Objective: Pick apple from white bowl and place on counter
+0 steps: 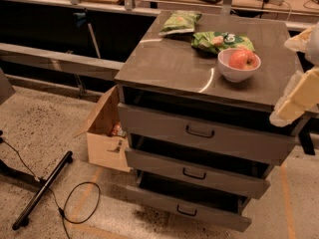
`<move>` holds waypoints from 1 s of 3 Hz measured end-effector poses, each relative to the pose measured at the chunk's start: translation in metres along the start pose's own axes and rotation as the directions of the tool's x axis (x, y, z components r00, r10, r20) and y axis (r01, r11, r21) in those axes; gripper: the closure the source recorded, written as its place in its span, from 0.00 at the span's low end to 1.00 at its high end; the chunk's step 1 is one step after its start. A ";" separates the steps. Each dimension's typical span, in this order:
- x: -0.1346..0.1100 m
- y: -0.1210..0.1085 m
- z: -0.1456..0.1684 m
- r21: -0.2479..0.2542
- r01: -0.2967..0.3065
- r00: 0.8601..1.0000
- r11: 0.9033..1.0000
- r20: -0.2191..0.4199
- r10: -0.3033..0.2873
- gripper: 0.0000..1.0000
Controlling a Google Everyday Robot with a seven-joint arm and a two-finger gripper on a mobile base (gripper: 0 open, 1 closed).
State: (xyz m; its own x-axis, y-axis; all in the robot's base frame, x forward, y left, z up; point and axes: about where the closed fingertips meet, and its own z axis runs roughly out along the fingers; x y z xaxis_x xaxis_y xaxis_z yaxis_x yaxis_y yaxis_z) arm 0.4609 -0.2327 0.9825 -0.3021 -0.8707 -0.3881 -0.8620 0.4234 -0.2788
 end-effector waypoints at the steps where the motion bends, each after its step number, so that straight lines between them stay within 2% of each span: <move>1: 0.009 -0.038 0.001 0.104 -0.120 0.990 0.987 0.083 0.111 0.00; 2: 0.018 -0.077 0.013 0.217 -0.241 0.968 0.946 0.129 0.217 0.00; 3: 0.010 -0.100 0.005 0.284 -0.304 0.947 0.909 0.196 0.256 0.00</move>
Offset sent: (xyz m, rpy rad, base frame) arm 0.1289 -0.0957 0.0068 0.1633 -0.3763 -0.5595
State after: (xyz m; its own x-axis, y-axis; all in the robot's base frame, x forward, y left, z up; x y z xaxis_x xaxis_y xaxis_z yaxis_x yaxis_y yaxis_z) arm 0.5460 -0.2821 1.0017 -0.4269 -0.6669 -0.6107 -0.5762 0.7211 -0.3848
